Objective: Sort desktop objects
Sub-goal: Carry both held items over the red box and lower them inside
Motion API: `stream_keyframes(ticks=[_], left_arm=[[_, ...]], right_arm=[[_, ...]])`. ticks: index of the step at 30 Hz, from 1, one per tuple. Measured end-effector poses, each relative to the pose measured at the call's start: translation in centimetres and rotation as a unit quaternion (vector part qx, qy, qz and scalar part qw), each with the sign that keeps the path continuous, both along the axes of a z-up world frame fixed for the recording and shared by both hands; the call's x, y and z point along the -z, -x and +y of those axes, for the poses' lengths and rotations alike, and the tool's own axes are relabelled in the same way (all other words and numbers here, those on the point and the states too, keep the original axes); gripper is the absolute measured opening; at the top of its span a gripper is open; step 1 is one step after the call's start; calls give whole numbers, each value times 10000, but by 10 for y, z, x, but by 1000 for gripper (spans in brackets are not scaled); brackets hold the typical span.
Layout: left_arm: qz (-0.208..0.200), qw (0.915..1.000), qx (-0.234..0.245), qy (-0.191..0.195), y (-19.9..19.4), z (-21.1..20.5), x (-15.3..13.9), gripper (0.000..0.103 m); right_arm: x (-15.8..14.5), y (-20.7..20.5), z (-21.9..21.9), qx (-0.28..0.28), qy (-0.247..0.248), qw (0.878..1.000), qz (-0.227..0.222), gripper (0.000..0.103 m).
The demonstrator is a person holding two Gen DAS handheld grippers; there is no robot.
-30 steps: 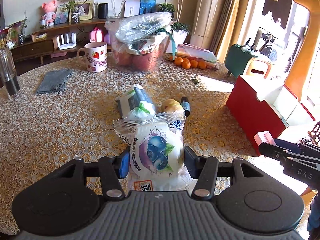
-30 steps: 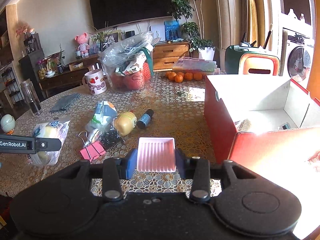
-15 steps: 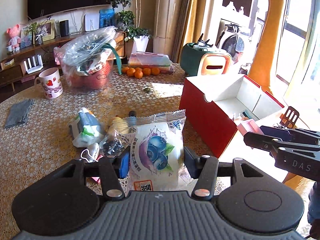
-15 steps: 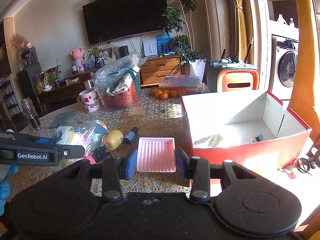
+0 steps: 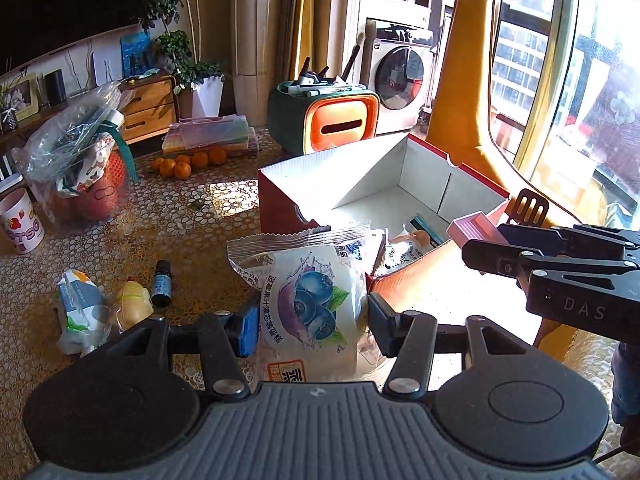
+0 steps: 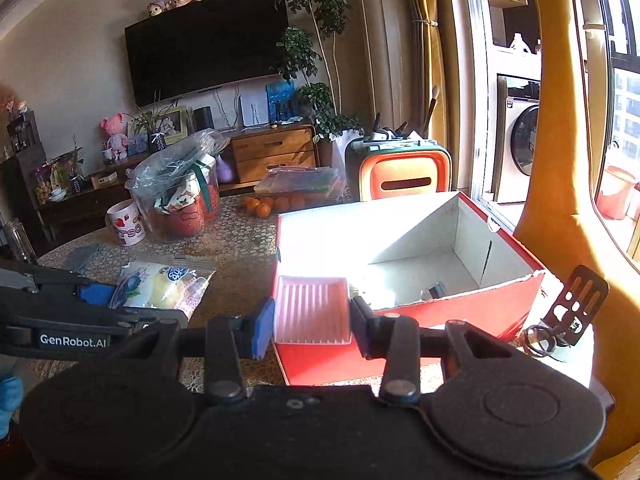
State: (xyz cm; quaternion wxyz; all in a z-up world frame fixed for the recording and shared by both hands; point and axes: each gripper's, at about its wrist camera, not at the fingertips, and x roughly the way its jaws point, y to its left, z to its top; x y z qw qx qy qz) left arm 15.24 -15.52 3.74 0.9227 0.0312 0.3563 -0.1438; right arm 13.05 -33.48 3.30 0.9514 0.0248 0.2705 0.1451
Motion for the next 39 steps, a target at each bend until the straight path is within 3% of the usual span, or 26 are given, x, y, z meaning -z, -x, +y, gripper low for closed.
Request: stream_keyframes(ticks=[19, 27, 39], left_arm=[[213, 9944, 920, -466, -91, -72, 5, 54], [546, 9898, 1125, -679, -145, -101, 23, 54], [1145, 9807, 1091, -1154, -206, -124, 64, 54]], right_arm=[[4, -82, -49, 512, 202, 9985, 30, 40], [23, -124, -66, 741, 197, 9964, 355, 40], [57, -175, -69, 541, 480, 9921, 1024, 40]])
